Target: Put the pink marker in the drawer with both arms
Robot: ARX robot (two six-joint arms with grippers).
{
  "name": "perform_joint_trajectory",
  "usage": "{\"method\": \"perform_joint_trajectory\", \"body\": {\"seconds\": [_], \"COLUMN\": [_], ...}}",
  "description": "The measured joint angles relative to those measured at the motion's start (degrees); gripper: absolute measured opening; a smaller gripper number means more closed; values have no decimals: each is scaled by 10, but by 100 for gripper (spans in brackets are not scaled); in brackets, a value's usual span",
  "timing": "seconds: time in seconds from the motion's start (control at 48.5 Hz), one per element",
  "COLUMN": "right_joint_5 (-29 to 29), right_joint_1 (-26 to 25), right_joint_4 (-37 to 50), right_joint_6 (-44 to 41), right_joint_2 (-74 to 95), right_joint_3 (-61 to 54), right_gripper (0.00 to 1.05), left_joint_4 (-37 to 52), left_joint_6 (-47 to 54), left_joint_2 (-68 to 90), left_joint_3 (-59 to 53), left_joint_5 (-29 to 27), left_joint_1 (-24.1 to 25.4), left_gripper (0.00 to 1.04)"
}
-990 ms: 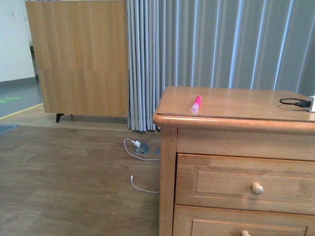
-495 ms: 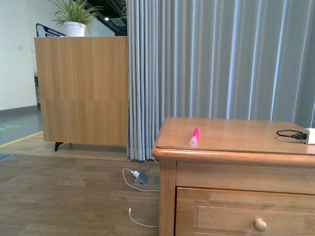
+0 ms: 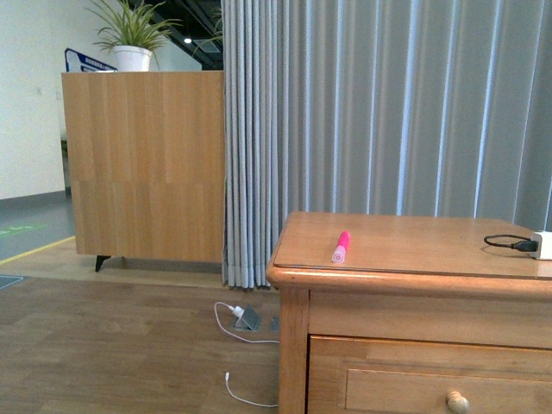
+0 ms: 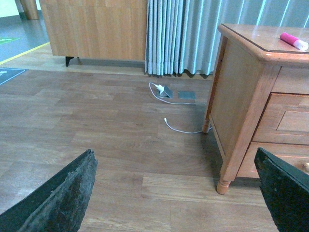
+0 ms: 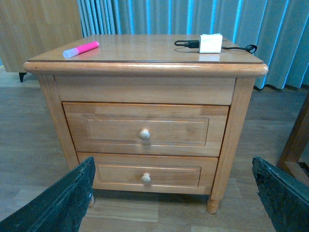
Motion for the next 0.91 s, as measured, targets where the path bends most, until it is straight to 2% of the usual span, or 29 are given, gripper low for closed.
{"method": "perform_joint_trajectory", "body": {"seconds": [0.206,0.289,0.351,0.433,0.536,0.722,0.907], "right_joint_5": [2,4,-17,-35,-54,-24,0], "right_joint_1": [0,1,-14,-19,2,63,94], "right_joint_4": [-2,-63,-54,10,109,247,308], "right_joint_6": [1,40,59,63,75,77,78], "right_joint_2": [1,45,110,212,381,645,813], "right_joint_3": [0,22,30,51,96,169,252], "right_gripper": [96,96,96,96,96,96,96], "left_joint_4": [0,0,0,0,0,0,0], "left_joint_6": [0,0,0,0,0,0,0], "left_joint_2": [0,0,0,0,0,0,0], "left_joint_3": [0,0,0,0,0,0,0], "left_joint_5": [0,0,0,0,0,0,0], "left_joint_1": [0,0,0,0,0,0,0], "left_gripper": [99,99,99,99,99,99,99]}}
